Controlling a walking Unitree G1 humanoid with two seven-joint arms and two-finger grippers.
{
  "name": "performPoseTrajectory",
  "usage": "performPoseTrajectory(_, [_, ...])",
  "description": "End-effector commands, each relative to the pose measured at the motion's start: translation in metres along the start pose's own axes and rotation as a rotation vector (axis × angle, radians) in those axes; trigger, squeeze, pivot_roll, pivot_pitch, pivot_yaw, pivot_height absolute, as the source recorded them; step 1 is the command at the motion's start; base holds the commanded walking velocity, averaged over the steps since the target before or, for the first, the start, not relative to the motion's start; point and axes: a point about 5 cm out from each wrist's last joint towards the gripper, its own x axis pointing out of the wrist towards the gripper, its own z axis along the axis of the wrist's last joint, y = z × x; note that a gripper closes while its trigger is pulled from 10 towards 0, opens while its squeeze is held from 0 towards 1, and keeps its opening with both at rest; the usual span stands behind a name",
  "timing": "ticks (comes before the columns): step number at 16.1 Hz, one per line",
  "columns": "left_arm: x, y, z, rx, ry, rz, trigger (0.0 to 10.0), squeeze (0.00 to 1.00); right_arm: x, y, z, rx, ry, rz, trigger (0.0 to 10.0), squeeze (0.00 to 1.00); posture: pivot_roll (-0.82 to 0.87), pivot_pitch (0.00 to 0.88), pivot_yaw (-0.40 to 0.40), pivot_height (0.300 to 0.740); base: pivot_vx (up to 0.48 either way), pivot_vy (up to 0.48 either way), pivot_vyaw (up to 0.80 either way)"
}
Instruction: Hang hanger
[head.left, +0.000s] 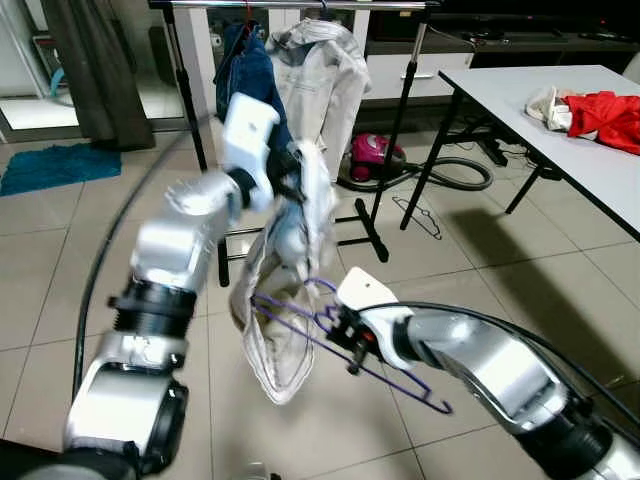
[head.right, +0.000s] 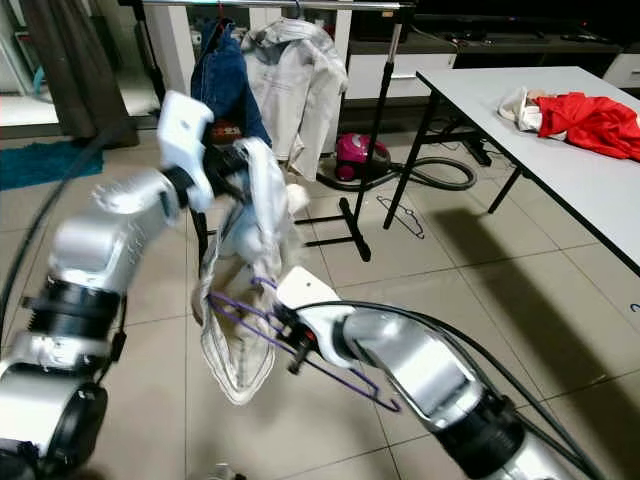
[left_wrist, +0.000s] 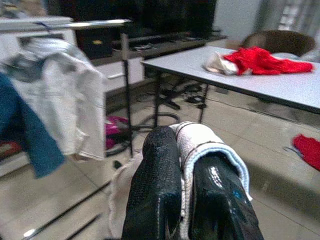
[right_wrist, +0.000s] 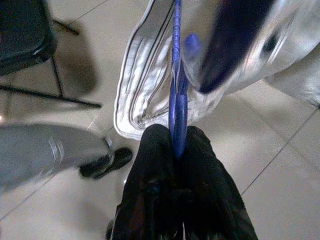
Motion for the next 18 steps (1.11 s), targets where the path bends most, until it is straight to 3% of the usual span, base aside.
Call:
performPoseTrajectory(1, [-0.004, 0.014, 0.021, 0.04, -0.076, 0.062, 0.0, 0.0, -0.007, 0.001, -0.004, 0.004, -0.006, 0.017, 10.0, 0.0, 0.09, 0.0, -0.006, 0.74, 0.0, 0.0, 0.0])
performPoseTrajectory(4, [-0.018, 0.048, 0.02, 0.116, -0.036, 0.204, 0.0, 0.0, -0.054, -0.011, -0.022, 0.061, -0.056, 0.011, 10.0, 0.0, 0.09, 0.0, -0.004, 0.74, 0.0, 0.0, 0.0])
performPoseTrajectory(5, [-0.021, 0.052, 0.018, 0.128, -0.02, 0.207, 0.0, 0.0, -0.072, -0.021, -0.023, 0.089, -0.099, -0.048, 10.0, 0.0, 0.09, 0.0, 0.001, 0.74, 0.0, 0.0, 0.0])
performPoseTrajectory(8, [-0.021, 0.048, 0.012, 0.13, 0.007, 0.162, 0.0, 0.0, -0.101, -0.036, -0.013, 0.144, -0.232, -0.157, 10.0, 0.0, 0.08, 0.0, 0.013, 0.74, 0.0, 0.0, 0.0])
performPoseTrajectory(10, [-0.016, 0.038, 0.01, 0.108, 0.01, 0.11, 0.0, 0.0, -0.102, -0.035, 0.0, 0.152, -0.322, -0.171, 10.0, 0.0, 0.08, 0.0, 0.015, 0.74, 0.0, 0.0, 0.0])
performPoseTrajectory(13, [-0.009, 0.025, 0.011, 0.098, 0.011, 0.075, 0.0, 0.0, -0.08, -0.021, 0.016, 0.157, -0.375, -0.12, 10.0, 0.0, 0.09, 0.0, 0.014, 0.74, 0.0, 0.0, 0.0])
performPoseTrajectory(18, [-0.011, 0.031, 0.007, 0.122, 0.064, 0.107, 0.0, 0.0, -0.071, -0.012, 0.03, 0.2, -0.445, -0.101, 10.0, 0.0, 0.1, 0.0, 0.027, 0.74, 0.0, 0.0, 0.0])
